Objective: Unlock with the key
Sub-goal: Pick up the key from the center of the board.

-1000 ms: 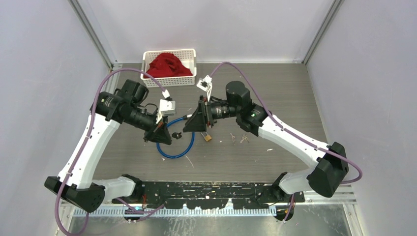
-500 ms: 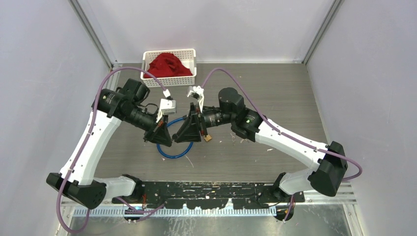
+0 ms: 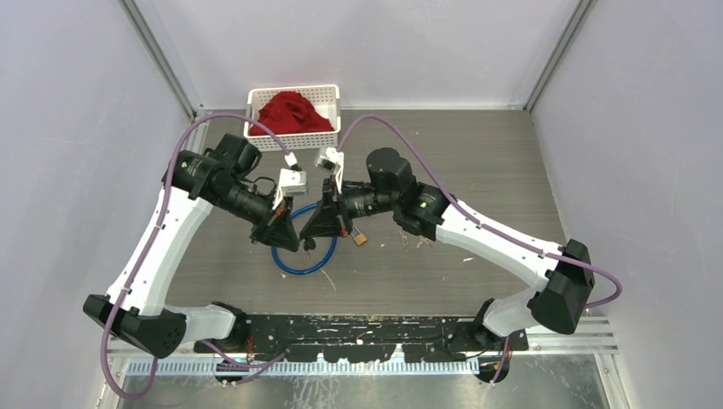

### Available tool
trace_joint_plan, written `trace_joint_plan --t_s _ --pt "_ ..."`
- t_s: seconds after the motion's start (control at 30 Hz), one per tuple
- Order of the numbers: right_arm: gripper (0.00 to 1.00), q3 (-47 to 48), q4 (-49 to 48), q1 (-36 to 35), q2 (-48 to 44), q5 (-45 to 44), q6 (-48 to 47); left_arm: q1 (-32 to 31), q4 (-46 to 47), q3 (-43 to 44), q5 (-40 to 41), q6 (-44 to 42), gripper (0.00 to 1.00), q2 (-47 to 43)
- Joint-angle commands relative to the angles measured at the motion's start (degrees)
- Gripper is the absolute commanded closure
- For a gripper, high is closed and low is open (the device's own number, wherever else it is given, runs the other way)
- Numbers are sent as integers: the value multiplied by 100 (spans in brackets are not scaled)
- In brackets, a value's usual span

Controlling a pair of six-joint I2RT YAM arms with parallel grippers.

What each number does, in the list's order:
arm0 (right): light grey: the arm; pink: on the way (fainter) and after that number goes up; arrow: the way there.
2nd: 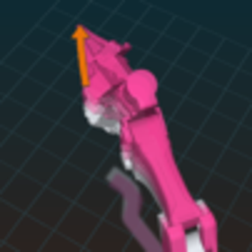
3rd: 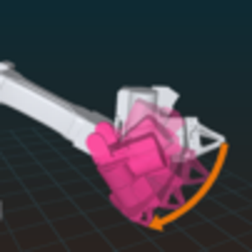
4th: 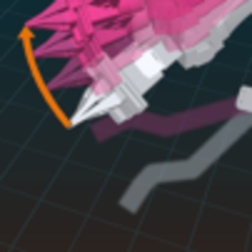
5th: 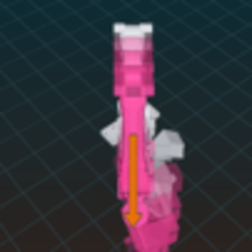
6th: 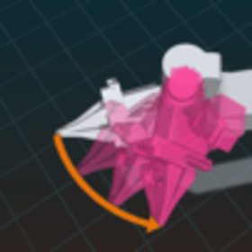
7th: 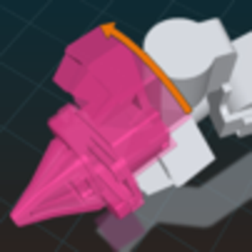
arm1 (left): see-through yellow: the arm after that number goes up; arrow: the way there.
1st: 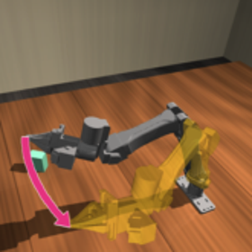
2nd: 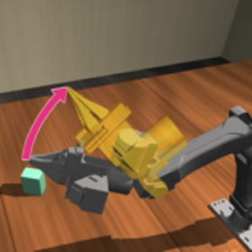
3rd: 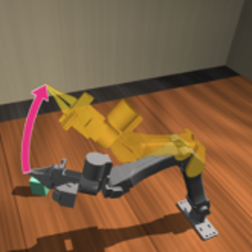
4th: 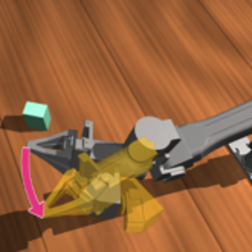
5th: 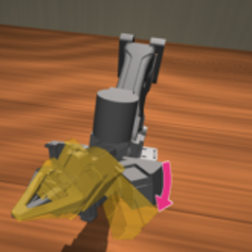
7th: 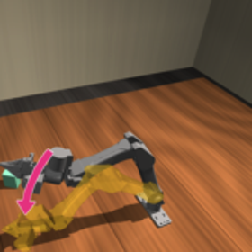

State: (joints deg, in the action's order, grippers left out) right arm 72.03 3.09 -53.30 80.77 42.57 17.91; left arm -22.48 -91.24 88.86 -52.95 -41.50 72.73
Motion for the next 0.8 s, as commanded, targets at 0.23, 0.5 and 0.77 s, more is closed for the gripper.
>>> trace_joint_plan --t_s 0.23,0.5,0.77 --pt "99 -416 -380 -75 -722 -507 124 -12 -199 414 -119 227 37 -286" --pt "99 -1145 -1625 -69 -1496 -430 744 -11 355 -125 -532 808 26 -1149" --pt "99 -1678 -2862 -75 -1772 -607 1365 -15 3636 -1422 -1064 3451 34 -2450"
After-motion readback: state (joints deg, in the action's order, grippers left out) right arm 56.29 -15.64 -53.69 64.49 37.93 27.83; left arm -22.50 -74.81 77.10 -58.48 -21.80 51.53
